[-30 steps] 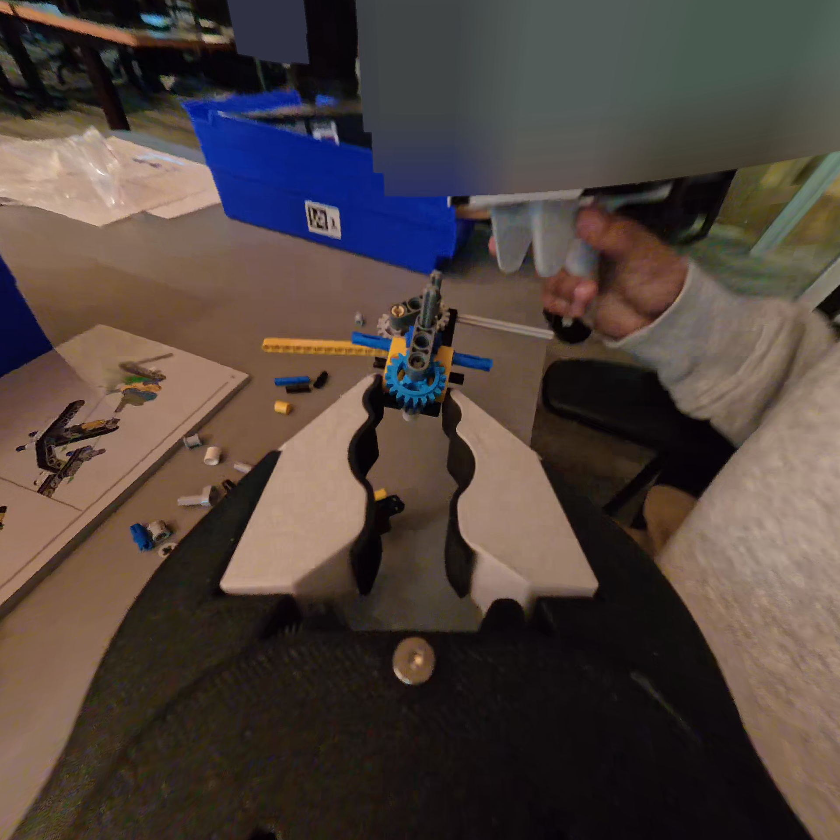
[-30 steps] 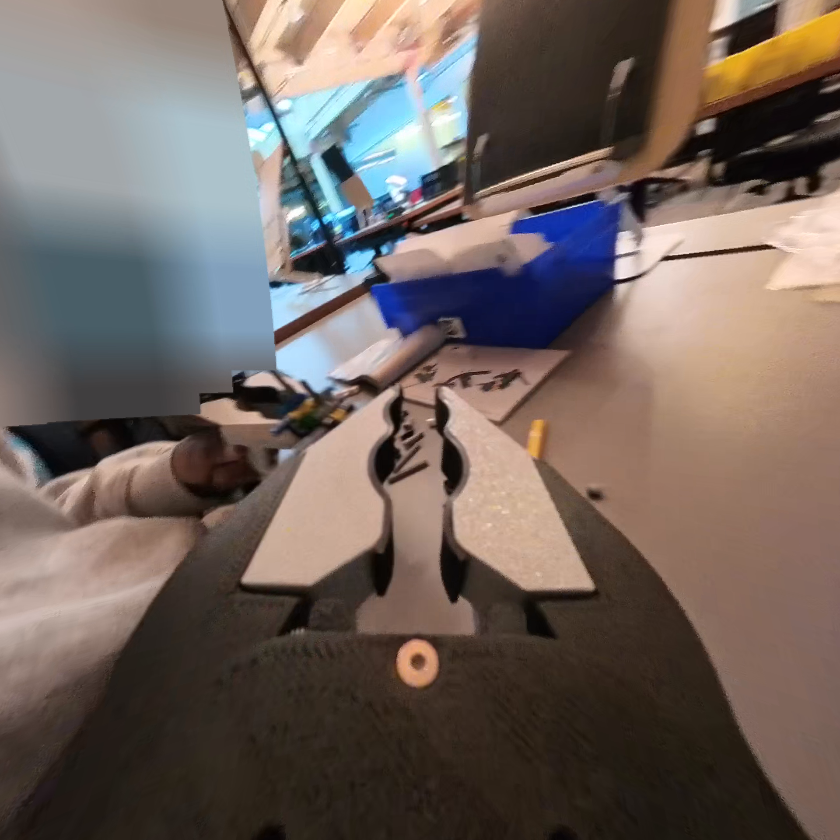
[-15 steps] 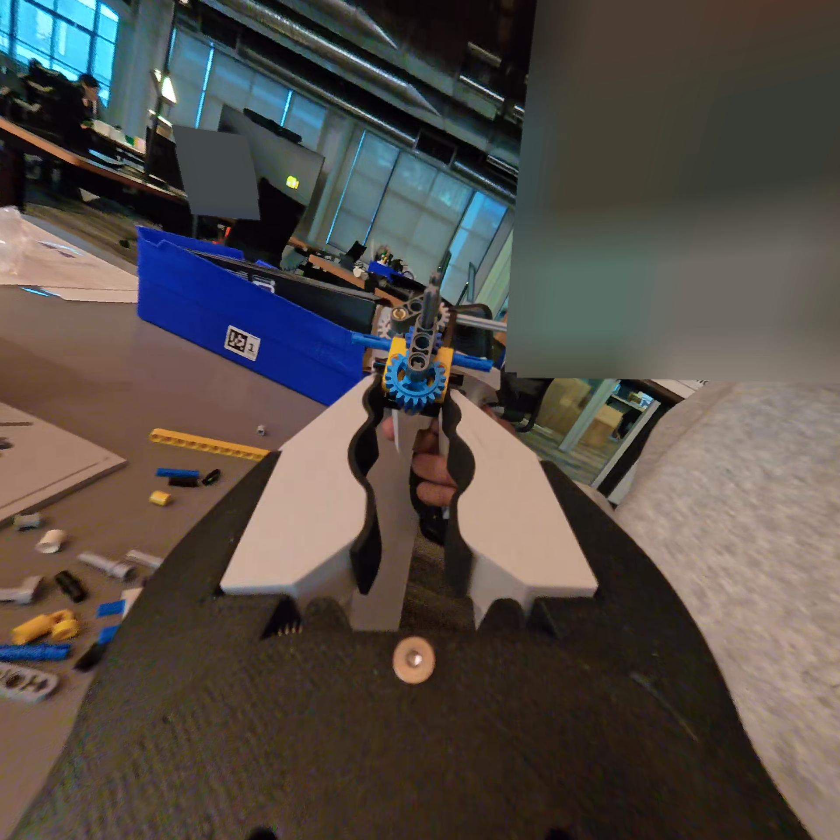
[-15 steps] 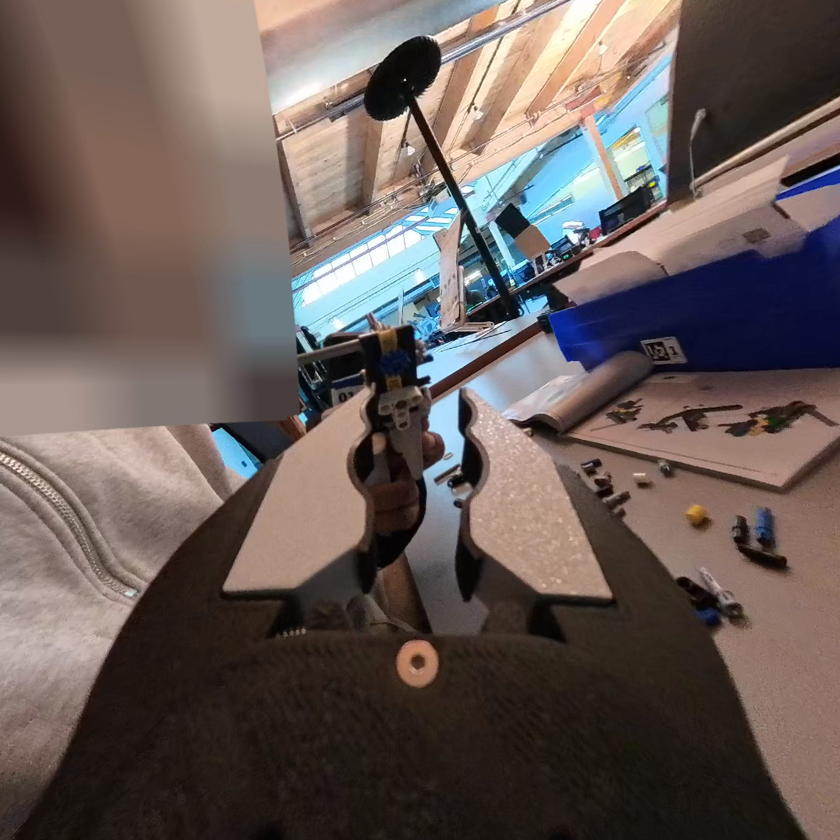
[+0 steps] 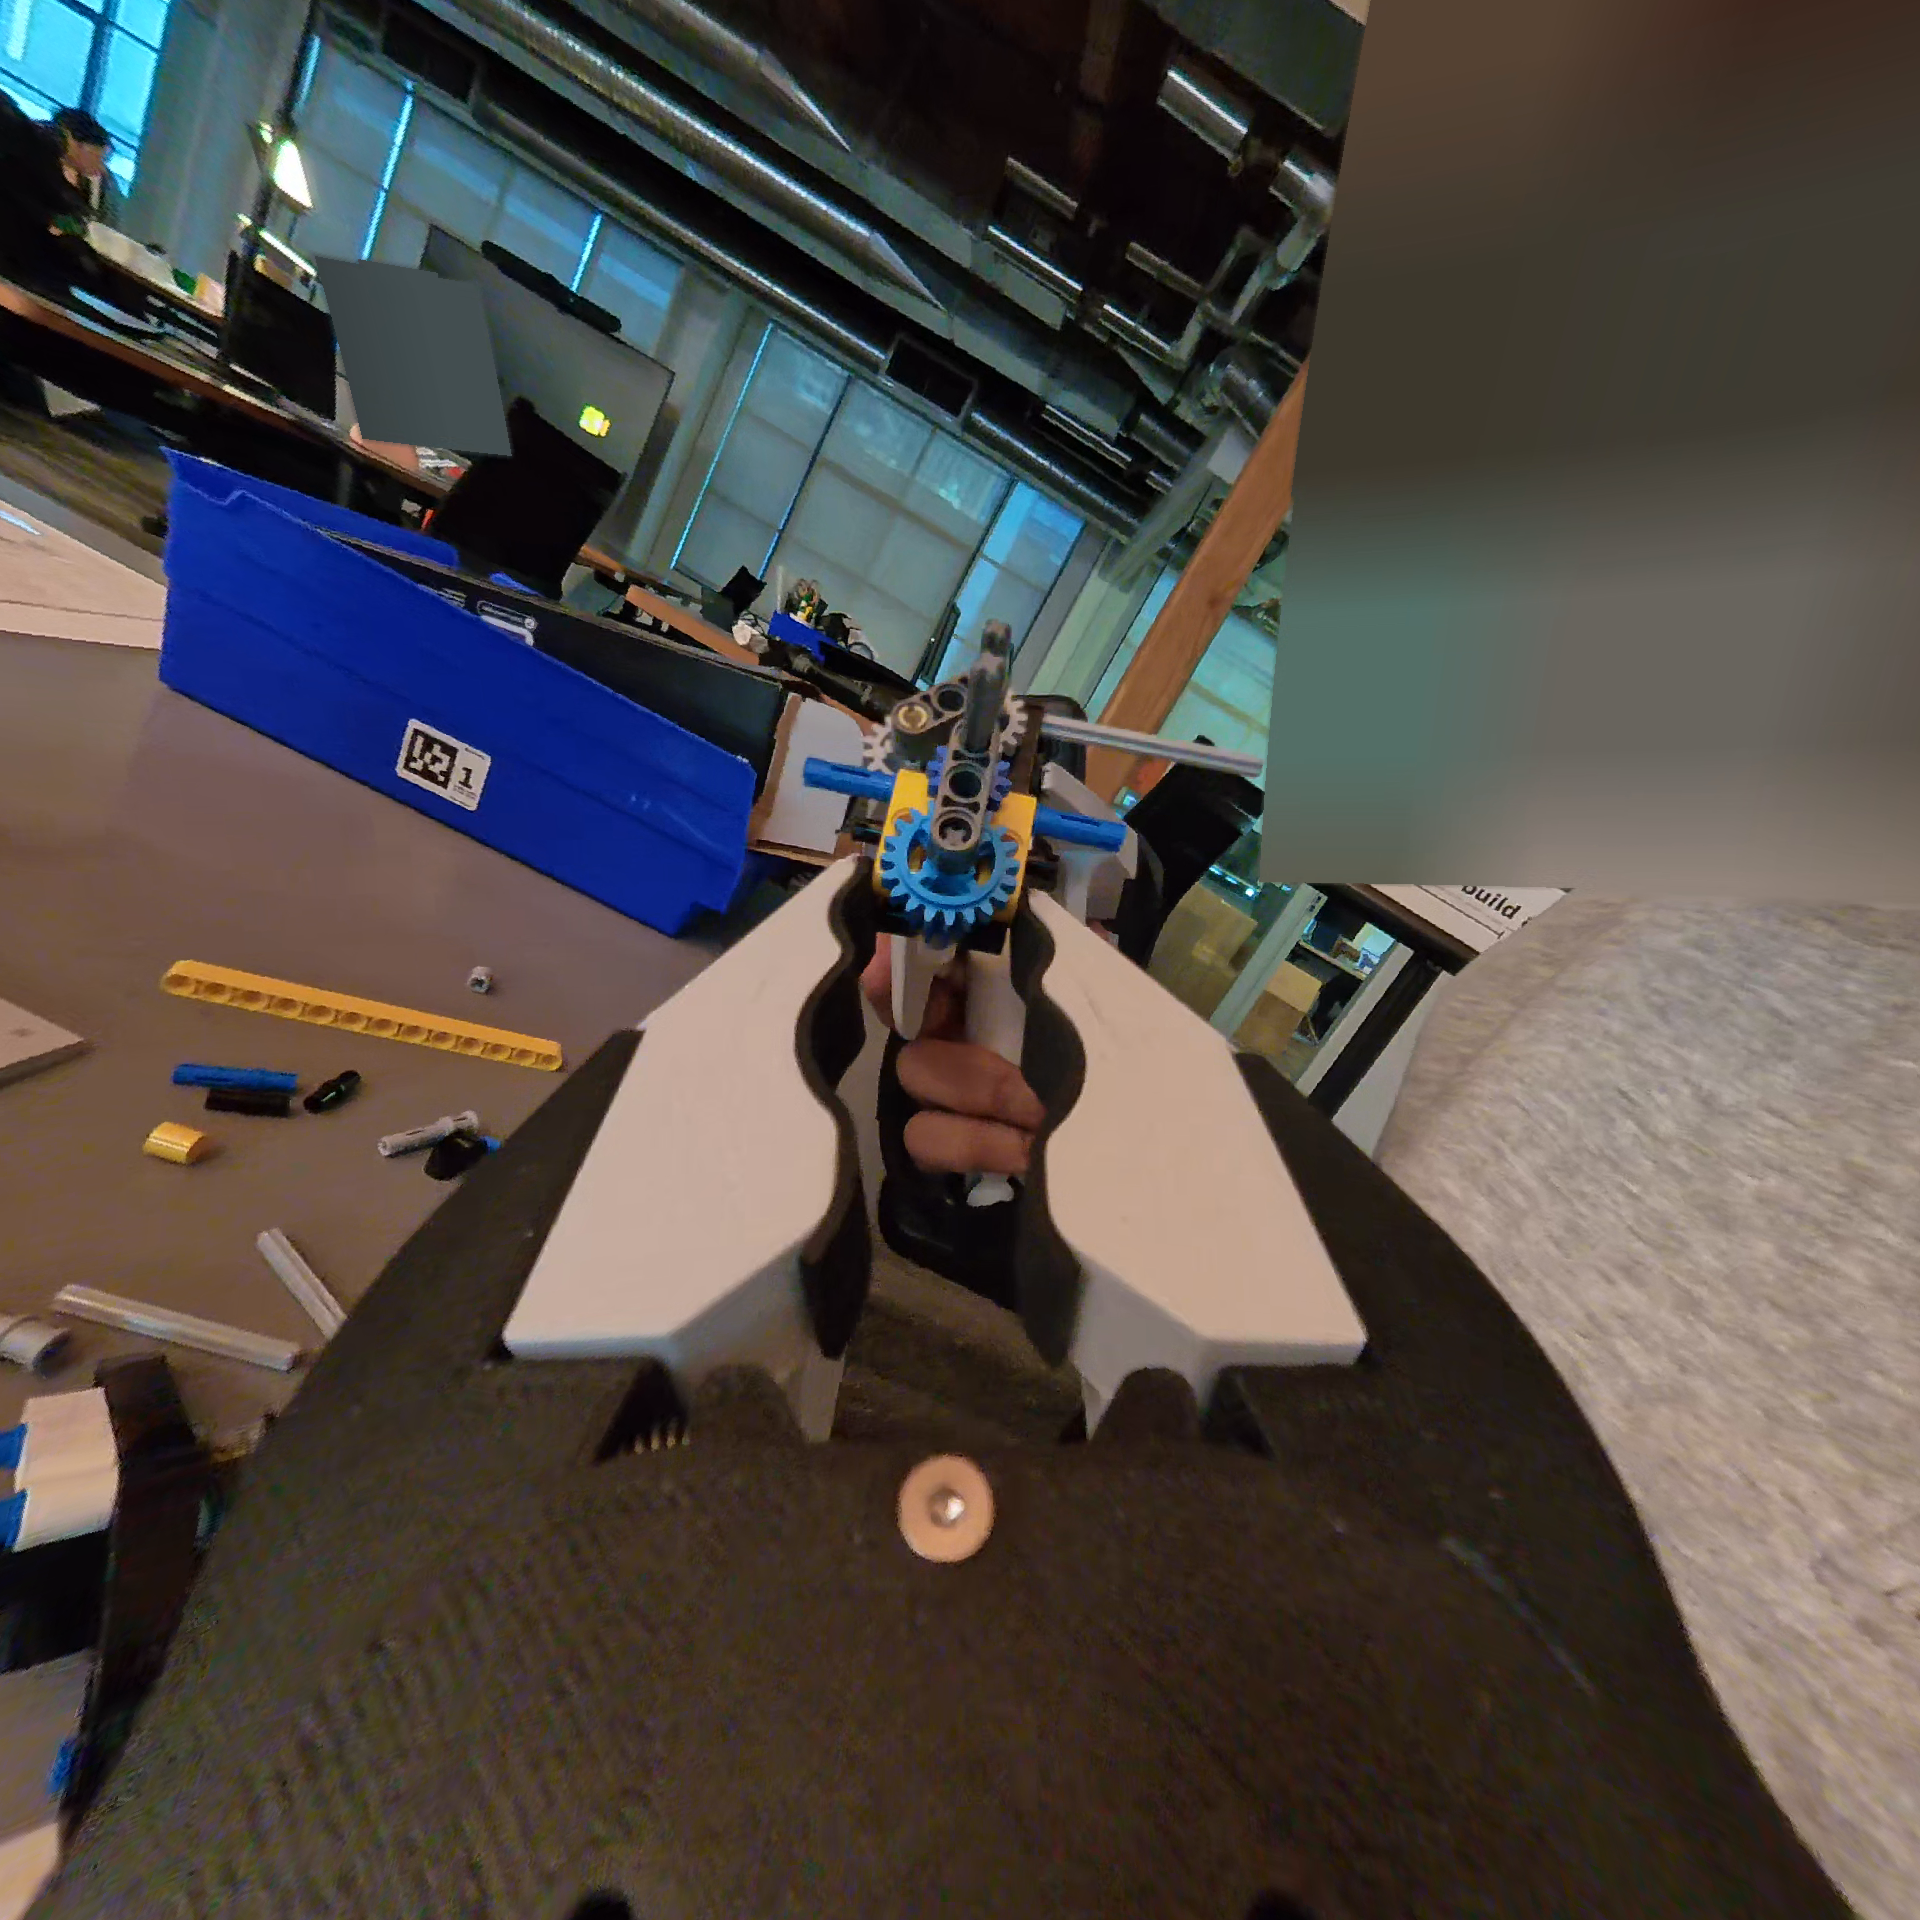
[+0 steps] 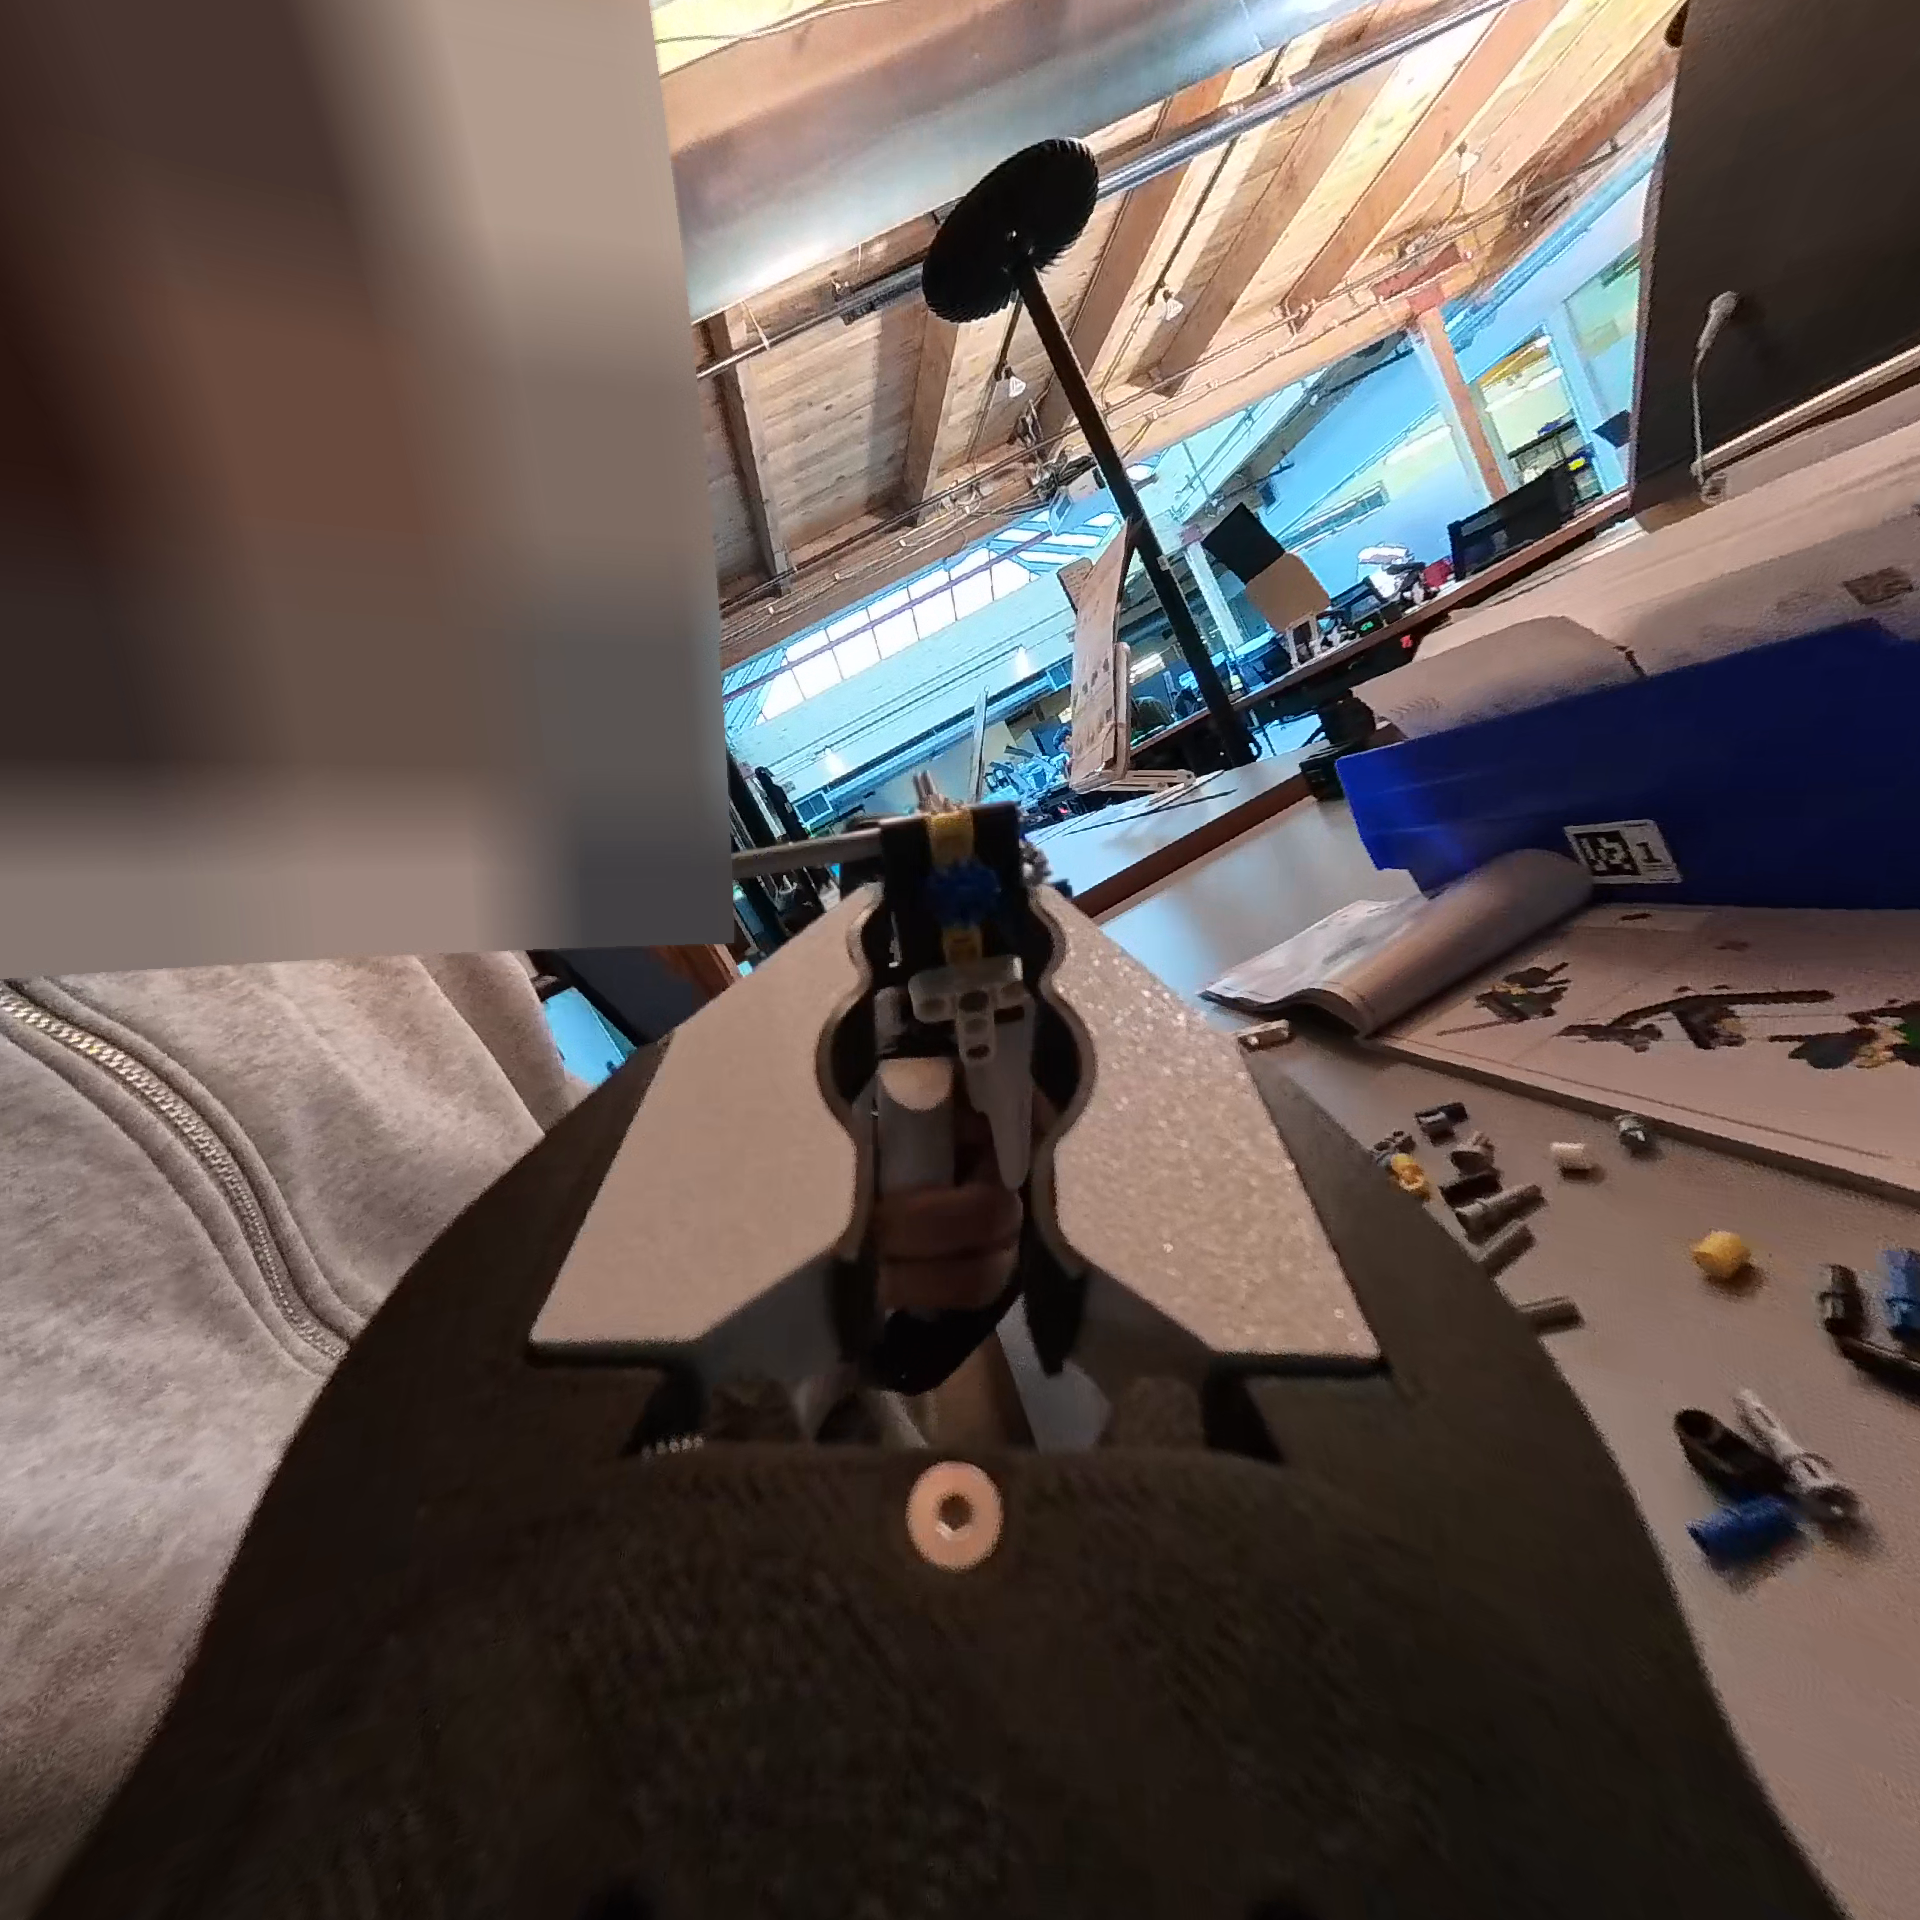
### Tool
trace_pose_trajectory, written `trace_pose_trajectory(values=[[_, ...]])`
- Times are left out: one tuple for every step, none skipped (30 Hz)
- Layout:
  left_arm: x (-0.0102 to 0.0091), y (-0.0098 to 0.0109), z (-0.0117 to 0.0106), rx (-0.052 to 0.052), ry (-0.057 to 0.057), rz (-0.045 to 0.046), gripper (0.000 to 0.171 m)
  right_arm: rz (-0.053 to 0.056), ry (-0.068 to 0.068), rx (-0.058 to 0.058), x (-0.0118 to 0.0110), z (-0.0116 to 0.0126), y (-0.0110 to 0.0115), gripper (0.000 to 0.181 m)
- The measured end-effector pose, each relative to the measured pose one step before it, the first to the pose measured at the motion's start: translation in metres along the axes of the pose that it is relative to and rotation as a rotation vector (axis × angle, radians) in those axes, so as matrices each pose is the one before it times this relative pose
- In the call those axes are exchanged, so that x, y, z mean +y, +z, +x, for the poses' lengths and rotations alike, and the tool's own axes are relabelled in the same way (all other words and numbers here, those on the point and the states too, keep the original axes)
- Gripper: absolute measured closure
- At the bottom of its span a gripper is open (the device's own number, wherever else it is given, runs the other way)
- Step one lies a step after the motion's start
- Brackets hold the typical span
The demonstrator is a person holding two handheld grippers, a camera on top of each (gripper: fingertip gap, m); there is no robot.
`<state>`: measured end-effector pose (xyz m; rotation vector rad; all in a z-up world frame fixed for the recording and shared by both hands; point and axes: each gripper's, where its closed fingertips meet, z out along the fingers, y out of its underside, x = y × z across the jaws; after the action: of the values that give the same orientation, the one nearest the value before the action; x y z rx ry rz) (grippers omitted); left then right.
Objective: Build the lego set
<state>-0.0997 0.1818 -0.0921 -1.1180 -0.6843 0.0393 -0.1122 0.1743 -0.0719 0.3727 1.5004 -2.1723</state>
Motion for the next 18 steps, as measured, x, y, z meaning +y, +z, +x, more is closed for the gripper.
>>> trace_pose_trajectory(values=[[0.00057,0.00024,-0.00037,0.0000,-0.0047,-0.00113,0.149,-0.0026,-0.0033,0.0044,0.00019,-0.00007,-0.00012,0.158],[0.00067,0.00032,-0.00010,0.0019,-0.0047,-0.00233,0.149,-0.0018,-0.0020,0.0025,0.00029,0.00005,-0.00004,0.158],[0.00049,0.00012,0.00022,0.0036,-0.0047,-0.00130,0.149,-0.0010,-0.0007,-0.0001,0.00016,-0.00031,-0.00021,0.158],[0.00049,0.00012,-0.00003,0.0014,-0.0052,-0.00278,0.149,-0.0016,0.0002,0.0006,0.00015,0.00003,-0.00008,0.158],[0.00063,0.00007,-0.00052,-0.0015,-0.0044,-0.00462,0.148,-0.0024,0.0000,0.0027,0.00037,0.00052,0.00011,0.158],[0.00053,-0.00001,-0.00066,-0.0022,-0.0037,-0.00487,0.148,-0.0012,-0.0016,0.0029,0.00009,0.00047,-0.00005,0.159],[0.00082,0.00016,-0.00081,-0.0028,-0.0051,-0.00698,0.143,0.0028,-0.0016,0.0025,-0.00066,0.00053,-0.00006,0.159],[0.00129,0.00022,-0.00133,-0.0075,-0.0087,-0.01198,0.137,0.0061,-0.0014,0.0031,-0.00183,0.00072,-0.00071,0.159],[0.00175,0.00044,-0.00209,-0.0128,-0.0079,-0.01525,0.133,0.0059,-0.0036,0.0035,-0.00227,0.00099,-0.00144,0.159],[0.00193,0.00047,-0.00170,-0.0113,-0.0027,-0.01597,0.130,0.0032,-0.0069,0.0062,-0.00219,0.00108,-0.00238,0.159],[0.00171,0.00032,-0.00144,-0.0115,0.0015,-0.01413,0.127,0.0007,-0.0105,0.0094,-0.00234,0.00116,-0.00281,0.159],[0.00143,0.00036,-0.00105,-0.0092,0.0038,-0.01143,0.125,0.0000,-0.0133,0.0105,-0.00216,0.00151,-0.00299,0.159],[0.00127,0.00015,-0.00100,-0.0092,0.0044,-0.01043,0.123,0.0011,-0.0143,0.0112,-0.00269,0.00165,-0.00300,0.159],[0.00119,0.00024,-0.00172,-0.0150,0.0043,-0.01025,0.121,0.0015,-0.0146,0.0114,-0.00270,0.00203,-0.00337,0.159],[0.00109,0.00011,-0.00085,-0.0092,0.0086,-0.00916,0.120,0.0004,-0.0146,0.0117,-0.00256,0.00193,-0.00374,0.160],[0.00077,-0.00015,-0.00074,-0.0091,0.0116,-0.00845,0.119,-0.0038,-0.0161,0.0130,-0.00222,0.00130,-0.00415,0.160],[0.00074,-0.00021,-0.00177,-0.0160,0.0130,-0.00997,0.118,-0.0115,-0.0217,0.0180,-0.00149,0.00131,-0.00399,0.160],[0.00085,-0.00022,-0.00208,-0.0180,0.0137,-0.01157,0.117,-0.0198,-0.0284,0.0220,-0.00042,0.00237,-0.00330,0.160]])
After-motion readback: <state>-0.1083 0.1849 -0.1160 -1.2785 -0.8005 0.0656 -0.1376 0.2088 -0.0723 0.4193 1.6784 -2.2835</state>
